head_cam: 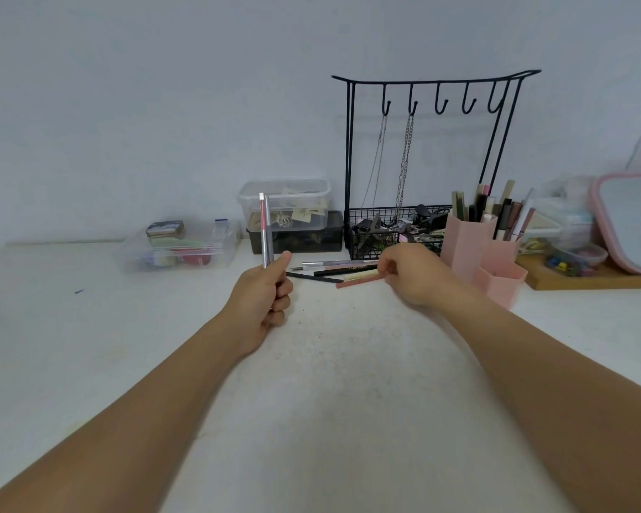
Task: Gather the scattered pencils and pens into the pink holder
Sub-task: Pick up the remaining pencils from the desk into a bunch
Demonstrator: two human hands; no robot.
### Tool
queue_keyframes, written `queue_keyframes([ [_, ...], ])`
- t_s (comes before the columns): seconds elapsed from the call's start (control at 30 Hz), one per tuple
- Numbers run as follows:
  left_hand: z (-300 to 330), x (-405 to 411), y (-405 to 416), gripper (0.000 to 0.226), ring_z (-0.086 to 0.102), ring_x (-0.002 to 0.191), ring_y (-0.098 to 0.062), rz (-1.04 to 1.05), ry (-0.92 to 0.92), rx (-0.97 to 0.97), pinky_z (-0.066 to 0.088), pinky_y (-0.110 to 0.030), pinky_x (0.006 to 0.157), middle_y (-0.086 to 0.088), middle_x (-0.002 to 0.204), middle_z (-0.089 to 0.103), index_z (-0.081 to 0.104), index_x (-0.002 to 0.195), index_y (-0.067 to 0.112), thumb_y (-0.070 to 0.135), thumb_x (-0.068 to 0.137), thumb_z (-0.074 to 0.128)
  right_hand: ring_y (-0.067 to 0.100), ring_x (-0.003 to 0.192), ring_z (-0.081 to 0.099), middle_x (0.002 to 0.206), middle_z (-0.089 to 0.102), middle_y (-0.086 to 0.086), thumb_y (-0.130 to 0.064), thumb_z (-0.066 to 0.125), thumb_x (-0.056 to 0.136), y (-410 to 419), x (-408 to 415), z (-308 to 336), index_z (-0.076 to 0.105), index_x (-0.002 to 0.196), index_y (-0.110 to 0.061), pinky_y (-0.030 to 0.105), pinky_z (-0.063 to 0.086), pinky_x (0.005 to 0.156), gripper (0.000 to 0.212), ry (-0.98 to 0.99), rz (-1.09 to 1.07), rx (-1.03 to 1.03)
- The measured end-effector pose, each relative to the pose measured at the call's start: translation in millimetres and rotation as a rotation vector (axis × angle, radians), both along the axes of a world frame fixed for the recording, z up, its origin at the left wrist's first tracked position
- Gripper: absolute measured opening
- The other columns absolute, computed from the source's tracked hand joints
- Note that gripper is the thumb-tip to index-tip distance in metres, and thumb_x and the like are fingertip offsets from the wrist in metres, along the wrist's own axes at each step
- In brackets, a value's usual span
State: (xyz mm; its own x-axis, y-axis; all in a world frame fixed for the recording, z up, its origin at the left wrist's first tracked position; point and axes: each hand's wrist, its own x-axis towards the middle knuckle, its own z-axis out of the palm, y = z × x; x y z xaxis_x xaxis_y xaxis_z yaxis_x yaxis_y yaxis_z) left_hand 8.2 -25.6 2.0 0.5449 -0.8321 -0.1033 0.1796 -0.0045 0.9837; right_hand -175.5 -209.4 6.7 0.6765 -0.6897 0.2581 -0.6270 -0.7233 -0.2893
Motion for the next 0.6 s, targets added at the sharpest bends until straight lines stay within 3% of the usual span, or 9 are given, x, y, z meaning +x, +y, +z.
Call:
queue_keyframes([
  [0.23, 3, -2, 1, 0.050, 0.018, 0.047, -0.011, 0.023, 0.006, 0.028, 0.017, -0.023, 0.038, 0.006, 0.056, 0.025, 0.028, 0.066, 0.024, 0.044, 0.099, 0.060, 0.018, 0.090, 0.061, 0.090, 0.064, -0.003, -0.006, 0.066, 0.092, -2, 1, 5, 0.075, 0.095, -0.015, 0.024, 0.042, 0.075, 0.012, 0.083, 0.072, 0.036],
  [0.33, 4, -3, 0, 0.053, 0.017, 0.046, -0.011, 0.023, 0.007, 0.021, 0.017, -0.023, 0.038, 0.007, 0.055, 0.024, 0.028, 0.065, 0.025, 0.046, 0.095, 0.066, 0.016, 0.085, 0.058, 0.090, 0.063, -0.002, -0.010, 0.063, 0.095, 11, 6, 16, 0.071, 0.099, -0.012, 0.026, 0.041, 0.073, 0.009, -0.060, 0.127, 0.133],
  [0.47, 6, -8, 2, 0.048, 0.015, 0.050, -0.012, -0.030, 0.007, -0.009, 0.015, -0.022, 0.039, 0.006, 0.059, 0.022, 0.042, 0.066, 0.021, 0.054, 0.089, 0.068, 0.013, 0.072, 0.062, 0.081, 0.067, 0.003, -0.013, 0.059, 0.099, 50, 24, 37, 0.066, 0.097, -0.012, 0.027, 0.051, 0.063, 0.007, -0.332, 0.267, 0.525],
  [0.6, 4, -15, 4, 0.049, 0.021, 0.049, -0.010, -0.130, -0.046, -0.126, 0.021, -0.019, 0.038, 0.008, 0.055, 0.030, 0.059, 0.089, 0.015, 0.057, 0.075, 0.079, 0.012, 0.070, 0.063, 0.080, 0.071, 0.008, -0.009, 0.064, 0.096, 83, 42, 34, 0.068, 0.099, -0.005, 0.023, 0.051, 0.059, 0.007, -0.499, 0.361, 0.681],
])
